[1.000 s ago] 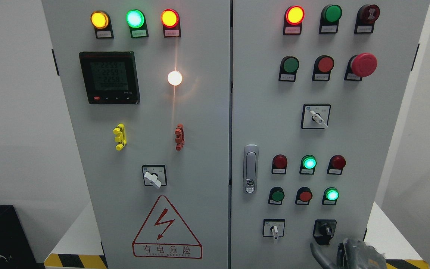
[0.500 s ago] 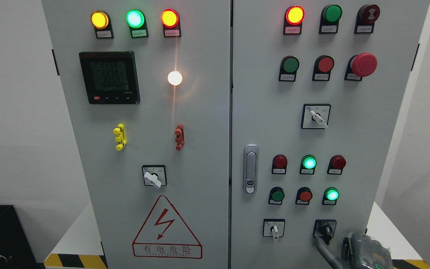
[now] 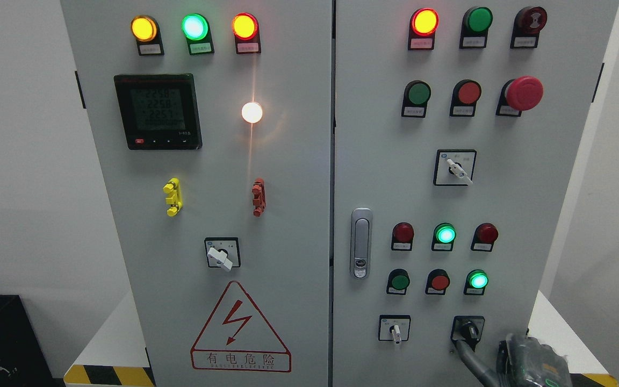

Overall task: Flip black knob to close circuit
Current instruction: 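Twist the black rotary knob with the right hand fingers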

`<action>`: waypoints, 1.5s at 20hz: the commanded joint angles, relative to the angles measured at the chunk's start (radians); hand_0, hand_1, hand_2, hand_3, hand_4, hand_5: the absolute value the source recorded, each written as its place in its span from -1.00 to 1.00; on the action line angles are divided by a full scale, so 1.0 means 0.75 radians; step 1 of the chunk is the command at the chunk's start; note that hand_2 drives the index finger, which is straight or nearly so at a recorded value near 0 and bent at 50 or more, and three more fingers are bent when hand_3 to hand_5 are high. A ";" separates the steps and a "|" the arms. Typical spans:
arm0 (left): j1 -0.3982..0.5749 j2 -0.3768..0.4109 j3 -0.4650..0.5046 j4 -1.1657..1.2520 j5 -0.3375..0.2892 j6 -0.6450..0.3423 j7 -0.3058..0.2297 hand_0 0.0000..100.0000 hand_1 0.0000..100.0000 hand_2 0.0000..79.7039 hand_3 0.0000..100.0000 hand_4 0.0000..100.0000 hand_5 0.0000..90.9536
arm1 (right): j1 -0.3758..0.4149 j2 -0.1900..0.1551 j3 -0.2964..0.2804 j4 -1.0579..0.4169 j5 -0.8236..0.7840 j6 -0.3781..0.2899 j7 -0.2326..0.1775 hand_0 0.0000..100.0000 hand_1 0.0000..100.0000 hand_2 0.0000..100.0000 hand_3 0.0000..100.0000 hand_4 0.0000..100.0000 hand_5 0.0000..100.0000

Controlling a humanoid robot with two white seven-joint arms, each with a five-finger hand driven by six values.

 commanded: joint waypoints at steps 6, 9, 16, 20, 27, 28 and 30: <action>0.029 0.001 0.000 -0.031 0.000 -0.001 0.000 -0.76 0.11 -1.00 -1.00 -1.00 -1.00 | -0.003 -0.009 -0.047 0.019 0.004 -0.004 -0.004 -1.00 -1.00 0.76 1.00 0.80 0.89; 0.029 -0.001 0.000 -0.031 0.000 -0.001 0.000 -0.76 0.11 -1.00 -1.00 -1.00 -1.00 | -0.005 -0.009 -0.049 0.019 0.004 -0.004 -0.004 -1.00 -1.00 0.76 1.00 0.80 0.89; 0.029 0.001 0.000 -0.031 0.000 -0.001 0.000 -0.76 0.11 -1.00 -1.00 -1.00 -1.00 | -0.024 -0.009 -0.060 0.021 0.002 -0.004 -0.004 -1.00 -1.00 0.76 1.00 0.80 0.89; 0.029 0.001 0.000 -0.031 0.000 -0.001 0.000 -0.76 0.11 -1.00 -1.00 -1.00 -1.00 | -0.032 -0.009 -0.068 0.027 0.002 -0.006 -0.004 -1.00 -1.00 0.76 1.00 0.80 0.89; 0.029 -0.001 0.000 -0.031 0.000 -0.001 0.000 -0.76 0.11 -1.00 -1.00 -1.00 -1.00 | -0.036 -0.009 -0.074 0.027 -0.002 -0.006 -0.004 -1.00 -1.00 0.75 1.00 0.80 0.89; 0.029 0.001 0.000 -0.031 0.000 -0.001 0.000 -0.76 0.11 -1.00 -1.00 -1.00 -1.00 | -0.036 -0.009 -0.076 0.027 -0.002 -0.008 -0.004 -1.00 -1.00 0.75 1.00 0.80 0.89; 0.029 -0.001 0.000 -0.031 0.000 -0.001 0.000 -0.76 0.11 -1.00 -1.00 -1.00 -1.00 | -0.036 -0.009 -0.078 0.029 -0.002 -0.008 -0.004 -1.00 -1.00 0.76 1.00 0.80 0.89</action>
